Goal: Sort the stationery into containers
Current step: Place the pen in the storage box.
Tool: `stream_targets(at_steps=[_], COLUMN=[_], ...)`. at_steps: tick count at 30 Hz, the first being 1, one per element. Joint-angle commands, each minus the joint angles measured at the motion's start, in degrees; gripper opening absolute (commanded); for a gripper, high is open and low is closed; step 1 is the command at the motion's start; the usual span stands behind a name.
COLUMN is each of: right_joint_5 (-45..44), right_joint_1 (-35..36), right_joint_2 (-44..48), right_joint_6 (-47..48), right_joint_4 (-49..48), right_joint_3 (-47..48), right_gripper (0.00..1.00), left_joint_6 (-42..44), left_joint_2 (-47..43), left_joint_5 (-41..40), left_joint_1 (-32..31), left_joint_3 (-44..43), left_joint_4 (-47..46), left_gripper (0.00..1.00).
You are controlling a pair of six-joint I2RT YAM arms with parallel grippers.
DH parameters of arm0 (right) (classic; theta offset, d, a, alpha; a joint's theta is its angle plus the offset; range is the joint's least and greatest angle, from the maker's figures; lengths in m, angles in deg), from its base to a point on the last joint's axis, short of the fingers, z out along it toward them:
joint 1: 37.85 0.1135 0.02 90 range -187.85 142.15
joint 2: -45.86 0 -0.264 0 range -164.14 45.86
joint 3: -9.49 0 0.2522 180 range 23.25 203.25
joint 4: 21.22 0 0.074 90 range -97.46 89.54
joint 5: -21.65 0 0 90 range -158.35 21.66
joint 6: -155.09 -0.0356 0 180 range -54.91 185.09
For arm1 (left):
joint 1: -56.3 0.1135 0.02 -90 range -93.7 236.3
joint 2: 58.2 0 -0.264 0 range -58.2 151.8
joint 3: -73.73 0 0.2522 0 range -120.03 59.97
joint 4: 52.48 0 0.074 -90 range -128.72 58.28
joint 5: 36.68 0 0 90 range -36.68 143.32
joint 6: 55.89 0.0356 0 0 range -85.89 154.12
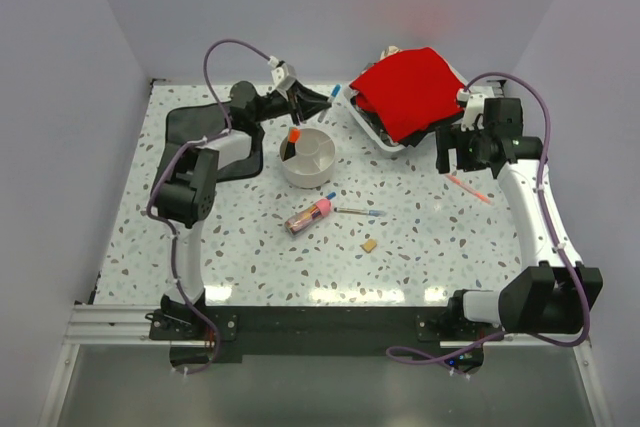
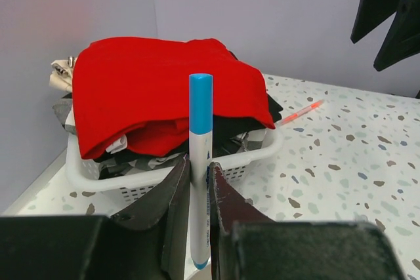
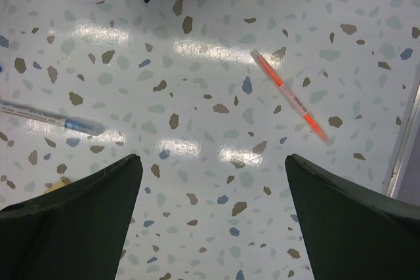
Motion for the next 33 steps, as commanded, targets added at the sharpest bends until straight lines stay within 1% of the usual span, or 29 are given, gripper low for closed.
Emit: stream_targets(at_steps=[1, 9, 12, 13, 16, 18, 19, 21, 23, 28, 30, 31, 32, 33], right_joint_5=[-0.5, -0.4, -0.2, -0.1, 0.2, 0.6, 0.7, 1.0, 1.5, 2.9, 4.0, 4.4, 5.3, 5.6], right_joint_1=[-0.2, -0.2, -0.2, -0.2, -0.3, -0.2, -0.2, -0.2, -0.2, -0.2, -0.2, -0.2, -0.2, -0.2], right_joint_2=[-0.5, -1.7, -2.0, -2.2, -2.5, -2.5, -2.6, -2.5, -2.4, -0.9, 0.9, 1.5, 2.3, 4.1], right_joint_6=[0.1, 0.1, 0.1, 0.1, 0.1, 0.0, -0.1, -0.3, -0.6, -1.0, -1.0, -1.0, -1.0, -1.0], right_joint_4=[-1.2, -1.7, -1.8, -1.9, -1.9, -2.0, -2.1, -2.4, -2.4, -3.7, -4.3, -4.5, -4.6, -5.2], right_joint_3=[2.5, 2.9, 3.1, 3.1, 3.4, 3.6, 3.6, 3.7, 3.9, 3.4, 1.9, 1.3, 0.6, -1.1], right_gripper=[0.95, 0.95, 0.95, 0.95, 0.95, 0.95, 0.95, 0.95, 0.95, 0.95, 0.95, 0.95, 0.95, 0.95], left_joint_6=[1.9, 3.9, 4.6, 4.9, 6.4, 7.3, 7.9, 8.7, 11.2, 18.6, 22.4, 28.0, 32.0, 36.6], left_joint_2=[3.1, 5.4, 6.0, 6.2, 5.8, 4.9, 4.4, 2.7, 1.0, -9.2, -13.4, -14.5, -15.5, -17.2], left_joint_5=[1.6, 2.2, 2.2, 2.2, 1.5, 1.1, 1.0, 0.7, -0.2, -3.5, -2.6, -1.9, -1.5, -1.3], left_joint_1=[1.2, 1.7, 1.8, 1.8, 1.9, 1.9, 1.9, 2.1, 2.2, 2.1, 1.8, 0.7, -0.1, -1.2], left_joint_3=[-3.2, -3.9, -4.4, -4.5, -4.7, -4.5, -4.3, -3.7, -3.3, -3.4, -5.8, -7.3, -11.0, -12.8], left_joint_4=[0.9, 4.7, 6.4, 6.8, 9.6, 12.0, 12.5, 13.9, 16.3, 21.0, 28.2, 33.0, 46.0, 53.3], left_gripper=[0.00, 0.00, 0.11, 0.18, 0.30, 0.33, 0.38, 0.45, 0.48, 0.57, 0.59, 0.59, 0.61, 0.64])
